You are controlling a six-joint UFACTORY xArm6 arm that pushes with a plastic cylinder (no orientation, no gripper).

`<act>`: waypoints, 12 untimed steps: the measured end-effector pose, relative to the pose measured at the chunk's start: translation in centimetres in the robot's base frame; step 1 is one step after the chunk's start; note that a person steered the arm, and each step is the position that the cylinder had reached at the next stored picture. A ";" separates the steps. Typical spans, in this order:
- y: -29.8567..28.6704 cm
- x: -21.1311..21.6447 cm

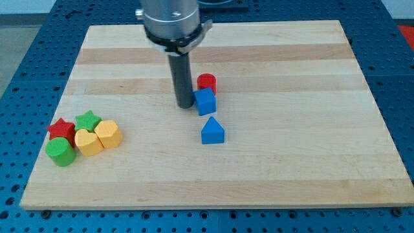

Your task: Move blue triangle closer to the blue cube

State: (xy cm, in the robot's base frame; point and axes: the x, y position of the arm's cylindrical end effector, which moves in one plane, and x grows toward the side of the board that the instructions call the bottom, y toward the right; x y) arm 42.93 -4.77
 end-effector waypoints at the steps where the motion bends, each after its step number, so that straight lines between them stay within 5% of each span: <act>1: 4.3 -0.1; 3: 11.3 2.0; 5: 7.8 -1.6; 7: 2.3 5.3; 9: -0.7 7.8; 10: 2.7 10.2; 12: 7.0 7.3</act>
State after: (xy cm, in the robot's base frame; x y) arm 50.27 2.24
